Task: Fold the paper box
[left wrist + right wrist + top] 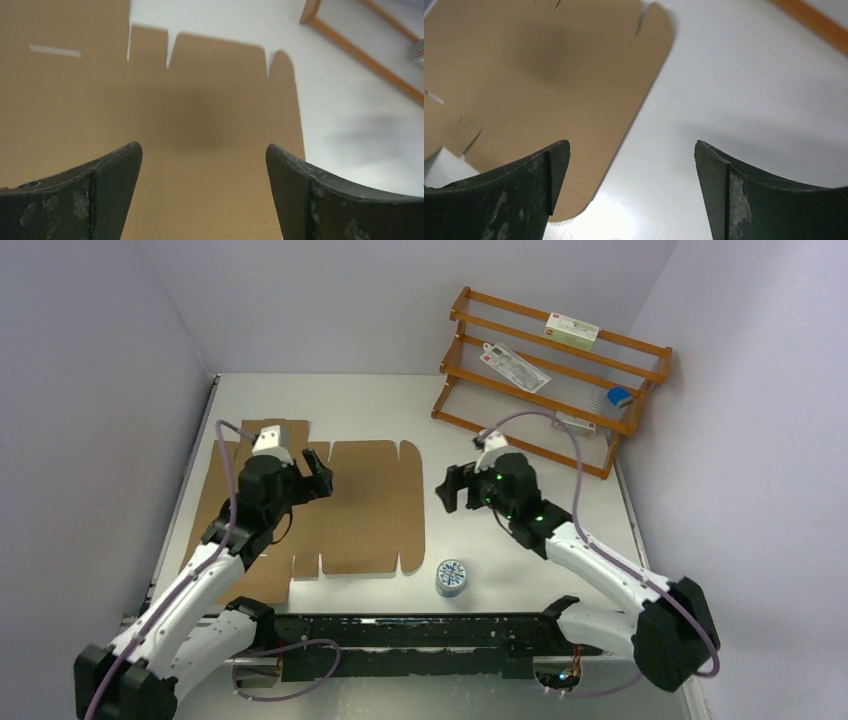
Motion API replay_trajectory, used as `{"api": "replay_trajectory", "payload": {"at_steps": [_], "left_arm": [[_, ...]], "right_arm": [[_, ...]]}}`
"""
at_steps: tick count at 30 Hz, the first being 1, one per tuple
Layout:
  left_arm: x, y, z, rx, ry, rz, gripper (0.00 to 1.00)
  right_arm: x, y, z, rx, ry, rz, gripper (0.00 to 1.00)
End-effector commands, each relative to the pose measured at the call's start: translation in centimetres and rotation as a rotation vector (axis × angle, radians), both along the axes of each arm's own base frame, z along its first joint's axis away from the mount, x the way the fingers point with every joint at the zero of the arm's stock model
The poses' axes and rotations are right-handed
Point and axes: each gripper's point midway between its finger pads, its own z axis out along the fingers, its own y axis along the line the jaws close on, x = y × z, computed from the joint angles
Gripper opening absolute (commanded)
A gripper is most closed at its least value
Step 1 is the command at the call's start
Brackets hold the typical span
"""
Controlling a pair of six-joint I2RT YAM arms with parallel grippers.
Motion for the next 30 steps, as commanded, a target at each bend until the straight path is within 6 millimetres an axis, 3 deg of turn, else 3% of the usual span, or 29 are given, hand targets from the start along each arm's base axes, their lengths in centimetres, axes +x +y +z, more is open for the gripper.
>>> {"api": "replay_trajectory", "payload": {"at_steps": [1, 6, 11, 16, 23, 26, 30], "left_arm": [[0.5, -1.1, -3.6, -0.140, 0.142, 0.046, 0.98], [1.3, 0.7, -6.6, -0.162, 0.250, 0.148, 0.98], [1.3, 3.1, -9.6, -0.121, 0.375, 0.266, 0.98], [1.1, 4.4, -12.7, -0.146, 0.494, 0.329, 0.98], [1.4, 5.2, -15.5, -0.140, 0.582, 0.378, 0.98], [1.7, 5.3, -16.2, -0.118, 0.612, 0.381, 0.98], [2.3, 5.3, -16.6, -0.103, 0.628, 0.375, 0.98]], "right_arm": [[-0.3, 3.7, -2.0, -0.063, -0.023, 0.114, 1.00], [-1.5, 7.4, -5.9, -0.185, 0.025, 0.253, 1.00], [-3.3, 11.6, -8.3, -0.241, 0.086, 0.417, 1.00], [-4.2, 14.5, -11.0, -0.296, 0.128, 0.481, 1.00], [-4.6, 15.0, -14.1, -0.405, 0.174, 0.504, 1.00], [-5.7, 14.9, -15.2, -0.419, 0.215, 0.530, 1.00], [-8.5, 14.2, -17.2, -0.464, 0.304, 0.588, 1.00]]}}
